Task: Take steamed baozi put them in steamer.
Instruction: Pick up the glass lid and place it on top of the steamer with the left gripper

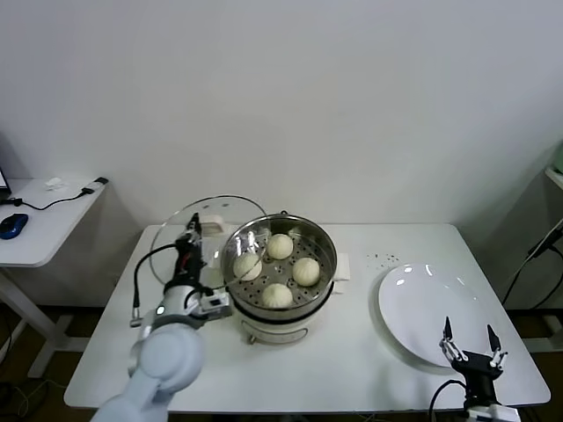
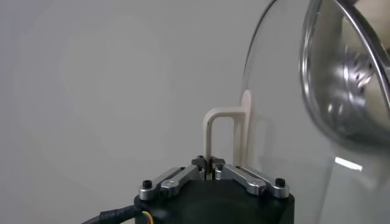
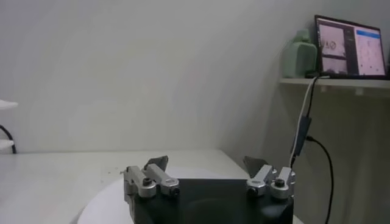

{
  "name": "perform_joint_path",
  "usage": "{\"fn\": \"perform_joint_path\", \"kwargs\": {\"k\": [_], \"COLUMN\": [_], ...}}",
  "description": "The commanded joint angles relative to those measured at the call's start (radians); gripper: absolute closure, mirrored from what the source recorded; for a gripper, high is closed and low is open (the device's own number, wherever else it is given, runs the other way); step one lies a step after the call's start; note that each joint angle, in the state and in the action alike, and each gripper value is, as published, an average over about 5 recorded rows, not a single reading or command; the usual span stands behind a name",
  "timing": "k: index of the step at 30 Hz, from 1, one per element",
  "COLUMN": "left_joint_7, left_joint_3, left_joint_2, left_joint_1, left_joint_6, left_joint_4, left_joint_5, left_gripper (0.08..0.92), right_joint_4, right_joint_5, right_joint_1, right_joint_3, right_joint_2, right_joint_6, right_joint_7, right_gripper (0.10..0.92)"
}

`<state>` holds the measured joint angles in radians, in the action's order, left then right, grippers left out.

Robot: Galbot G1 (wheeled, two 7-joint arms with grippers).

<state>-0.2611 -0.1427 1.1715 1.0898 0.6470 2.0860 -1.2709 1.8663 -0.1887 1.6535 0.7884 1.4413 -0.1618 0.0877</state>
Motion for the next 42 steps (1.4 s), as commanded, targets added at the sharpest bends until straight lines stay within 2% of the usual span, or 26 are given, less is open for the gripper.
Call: {"fn": "perform_joint_path", "kwargs": {"k": [1,14,23,42], "left_joint_7": [-0.074,-0.076,-0.029,0.029], "left_joint_3": [0.197,0.283,0.277,0.189], "left_joint_2": [0.137,0.344,0.413,0.424], "left_joint_1": [-0.106,-0.103,-0.035,-0.023], "left_joint_6": [0.069,0.050,0.028,0.018], "left_joint_4": [-0.045,-0.176,-0.250,-0.338], "left_joint_5": [-0.159,-0.349,-0.421,-0.471], "left_gripper": [0.862,0.862,0.862,0.862], "right_joint_4": [-0.005,-0.016,-0.018,-0.022], "right_joint_5": [0.011,-0.010,-0.031,-0.066], "right_joint_1": [-0.001,-0.003,0.007,0.027], "right_joint_3": [-0.004,0.022,0.024,0.044], "right_joint_2": [0.005,0.012,0.020,0.011], "right_joint_6": [-0.005,-0.023,-0.048,-0.071], "right_joint_7": [0.003,0.013,0.024,0.032], "right_gripper": [0.203,0.203,0.203,0.203]}}
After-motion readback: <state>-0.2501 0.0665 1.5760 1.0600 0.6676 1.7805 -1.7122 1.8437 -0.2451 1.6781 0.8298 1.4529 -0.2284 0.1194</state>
